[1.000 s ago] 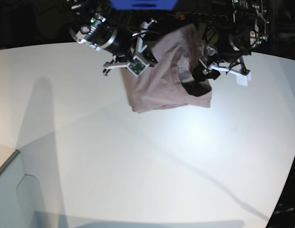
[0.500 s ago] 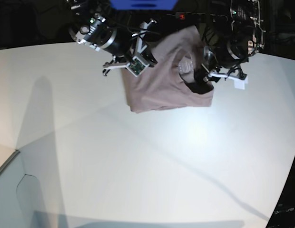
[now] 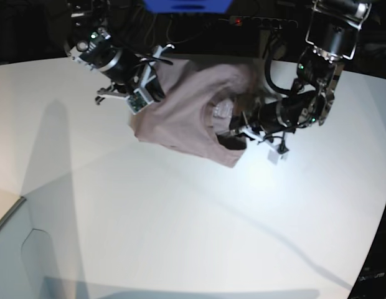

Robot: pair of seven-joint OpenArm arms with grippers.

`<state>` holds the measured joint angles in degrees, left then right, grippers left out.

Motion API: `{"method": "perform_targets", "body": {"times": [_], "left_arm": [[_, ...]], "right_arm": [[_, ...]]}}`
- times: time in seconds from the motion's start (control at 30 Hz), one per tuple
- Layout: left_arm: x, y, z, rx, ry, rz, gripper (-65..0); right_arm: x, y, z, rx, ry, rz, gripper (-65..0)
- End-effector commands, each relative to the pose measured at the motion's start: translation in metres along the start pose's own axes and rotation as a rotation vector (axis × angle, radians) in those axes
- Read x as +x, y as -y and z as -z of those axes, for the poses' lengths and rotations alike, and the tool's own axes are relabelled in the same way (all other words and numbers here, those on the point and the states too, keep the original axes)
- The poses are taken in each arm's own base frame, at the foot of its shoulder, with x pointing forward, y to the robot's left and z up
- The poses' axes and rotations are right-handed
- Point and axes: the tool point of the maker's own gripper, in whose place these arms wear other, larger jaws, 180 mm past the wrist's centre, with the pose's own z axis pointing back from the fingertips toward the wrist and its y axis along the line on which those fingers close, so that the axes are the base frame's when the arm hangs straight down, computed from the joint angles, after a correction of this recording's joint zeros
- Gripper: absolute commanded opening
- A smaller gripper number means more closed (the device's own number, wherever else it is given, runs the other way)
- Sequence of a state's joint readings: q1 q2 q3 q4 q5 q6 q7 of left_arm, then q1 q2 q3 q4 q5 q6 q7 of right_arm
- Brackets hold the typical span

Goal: Layout the t-shirt on the table in an organized manner, then fold the t-shirt properly
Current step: 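Grasp the shirt edge with the left gripper and lift it, then fold the held edge over the stack with the left gripper and release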

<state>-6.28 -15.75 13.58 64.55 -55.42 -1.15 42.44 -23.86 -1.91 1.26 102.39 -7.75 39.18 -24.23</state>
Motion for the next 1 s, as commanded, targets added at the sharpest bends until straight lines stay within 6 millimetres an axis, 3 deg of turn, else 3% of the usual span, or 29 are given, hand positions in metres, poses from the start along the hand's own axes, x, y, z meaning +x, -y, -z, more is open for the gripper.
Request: {"method": "perform_targets", "body": {"times": [0.0, 0.13, 0.4, 0.5, 0.6, 0.7, 0.83, 0.97], "left_arm": [[0.015, 0.004, 0.002, 0.029, 0.005, 0.055, -65.0], [0.040, 0.022, 0.018, 0.107, -0.020, 0.306, -65.0], [0.068, 0.067, 0.039, 0.190, 0.003, 0.617, -65.0], [0.075, 0.086, 0.045, 0.225, 0.027, 0.745, -65.0], [0.072, 0.111, 0.057, 0.203, 0.031, 0.921, -65.0], [0.050, 0.130, 0.076, 0.112, -0.030, 1.111, -65.0], [0.027, 0.144, 0.094, 0.062, -0.073, 1.263, -65.0], [0.018, 0.157, 0.105, 0.066, -0.058, 1.377, -65.0]], "right_arm": [[0.012, 0.001, -0.003, 0.000, 0.047, 0.002, -61.9], [0.002, 0.029, -0.012, -0.092, 0.038, 0.063, -61.9], [-0.017, 0.086, -0.038, -0.302, 0.036, 0.208, -62.0], [-0.031, 0.114, -0.058, -0.400, 0.020, 0.245, -62.0], [-0.045, 0.136, -0.078, -0.485, 0.004, 0.277, -62.0], [-0.056, 0.149, -0.093, -0.545, -0.010, 0.301, -62.0], [-0.071, 0.162, -0.113, -0.613, -0.030, 0.327, -62.0], [-0.078, 0.177, -0.129, -0.681, -0.031, 0.353, -62.0]]}}
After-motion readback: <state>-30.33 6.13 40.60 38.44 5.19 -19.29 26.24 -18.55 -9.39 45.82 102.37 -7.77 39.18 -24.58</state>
